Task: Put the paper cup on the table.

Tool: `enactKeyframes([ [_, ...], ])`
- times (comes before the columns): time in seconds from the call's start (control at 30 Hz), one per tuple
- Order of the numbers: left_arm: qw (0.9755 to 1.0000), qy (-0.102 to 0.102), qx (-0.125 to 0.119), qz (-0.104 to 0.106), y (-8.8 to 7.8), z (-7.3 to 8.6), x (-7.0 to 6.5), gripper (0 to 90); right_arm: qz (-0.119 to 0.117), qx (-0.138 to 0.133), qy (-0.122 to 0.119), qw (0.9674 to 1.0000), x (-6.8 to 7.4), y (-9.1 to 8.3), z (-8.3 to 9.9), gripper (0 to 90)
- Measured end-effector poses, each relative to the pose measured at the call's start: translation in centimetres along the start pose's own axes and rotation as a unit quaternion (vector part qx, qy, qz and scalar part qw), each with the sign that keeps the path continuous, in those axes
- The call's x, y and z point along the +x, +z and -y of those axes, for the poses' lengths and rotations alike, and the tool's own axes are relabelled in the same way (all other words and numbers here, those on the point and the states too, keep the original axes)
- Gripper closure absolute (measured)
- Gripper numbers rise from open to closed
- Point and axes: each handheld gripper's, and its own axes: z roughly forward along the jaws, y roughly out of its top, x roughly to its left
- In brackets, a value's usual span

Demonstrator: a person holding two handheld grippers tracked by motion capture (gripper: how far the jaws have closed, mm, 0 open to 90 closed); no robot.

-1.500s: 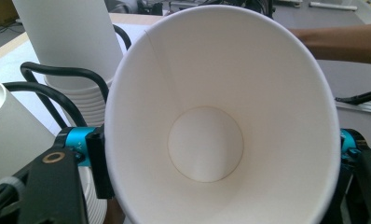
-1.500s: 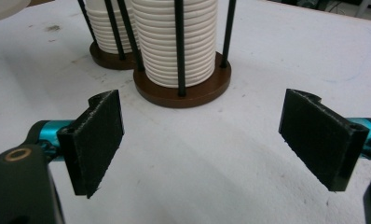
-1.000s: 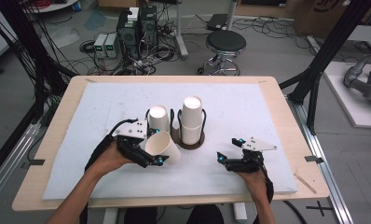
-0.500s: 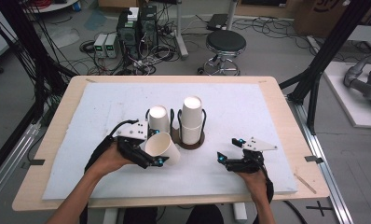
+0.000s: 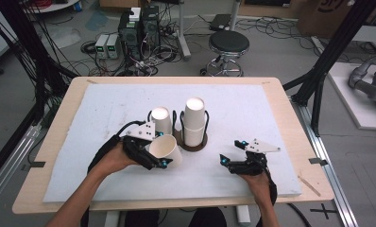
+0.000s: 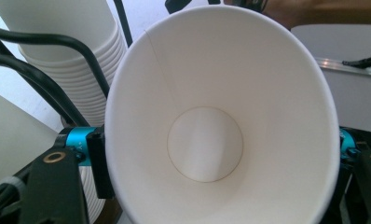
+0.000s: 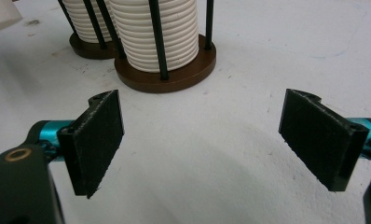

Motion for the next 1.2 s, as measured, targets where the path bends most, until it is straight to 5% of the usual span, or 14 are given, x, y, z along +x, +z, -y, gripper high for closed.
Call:
enactKeyframes([
  [0.33,0.9981,0.019,0.059,0.005,1.5,-1.2,0.2,26.0,-0.001,0.001,0.000,1.0000,0.0,0.0,0.0,14.5],
  [0.63,0.9925,0.029,0.118,0.003,3.9,-1.2,0.4,25.9,-0.002,0.005,-0.001,1.0000,0.0,0.1,0.0,14.5],
  [1.2,0.9851,0.045,0.166,-0.001,6.2,-1.3,0.2,25.9,-0.003,0.006,-0.001,1.0000,-0.1,0.1,0.0,14.5],
])
